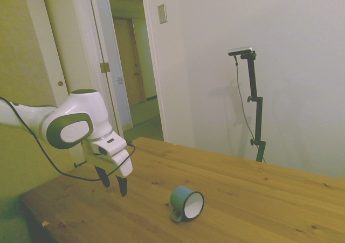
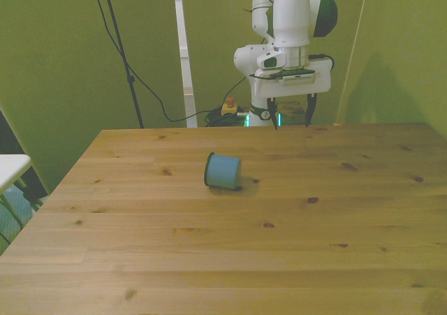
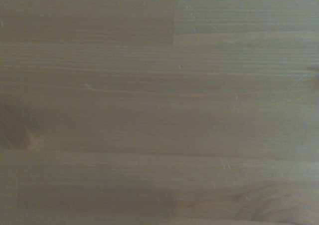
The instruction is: Flip the mug upright
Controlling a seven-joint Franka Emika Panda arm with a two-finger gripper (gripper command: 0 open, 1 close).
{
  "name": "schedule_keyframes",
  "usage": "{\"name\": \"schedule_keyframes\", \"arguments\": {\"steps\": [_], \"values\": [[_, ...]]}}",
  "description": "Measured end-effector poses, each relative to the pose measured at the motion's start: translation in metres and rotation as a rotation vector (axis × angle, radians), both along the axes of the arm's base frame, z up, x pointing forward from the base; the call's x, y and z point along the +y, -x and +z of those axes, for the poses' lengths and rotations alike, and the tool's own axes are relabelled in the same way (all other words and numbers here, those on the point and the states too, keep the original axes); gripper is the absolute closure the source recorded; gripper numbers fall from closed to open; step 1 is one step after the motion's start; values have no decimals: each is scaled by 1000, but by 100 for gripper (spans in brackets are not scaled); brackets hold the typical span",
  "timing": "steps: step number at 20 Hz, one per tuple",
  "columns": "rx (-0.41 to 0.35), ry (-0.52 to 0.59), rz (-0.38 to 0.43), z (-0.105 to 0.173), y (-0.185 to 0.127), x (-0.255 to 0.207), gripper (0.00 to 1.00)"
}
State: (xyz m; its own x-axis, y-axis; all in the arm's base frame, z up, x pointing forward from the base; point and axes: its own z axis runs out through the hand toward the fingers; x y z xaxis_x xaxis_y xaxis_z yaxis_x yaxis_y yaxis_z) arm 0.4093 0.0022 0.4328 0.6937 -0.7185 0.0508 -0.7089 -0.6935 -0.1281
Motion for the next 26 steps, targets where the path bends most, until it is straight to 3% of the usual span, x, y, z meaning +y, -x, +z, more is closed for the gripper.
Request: {"name": "schedule_keyframes", "arguments": {"steps": [5,9,13,17,21,26], "values": [[-18,34,1,9,-5,-11,0],[-68,55,-83,37,-18,-62,0],[-82,54,-177,48,-33,-125,0],[-75,54,-239,45,-59,-185,0],[-76,50,-234,45,-58,-193,0],[-82,11,-247,37,-63,-235,0]]}}
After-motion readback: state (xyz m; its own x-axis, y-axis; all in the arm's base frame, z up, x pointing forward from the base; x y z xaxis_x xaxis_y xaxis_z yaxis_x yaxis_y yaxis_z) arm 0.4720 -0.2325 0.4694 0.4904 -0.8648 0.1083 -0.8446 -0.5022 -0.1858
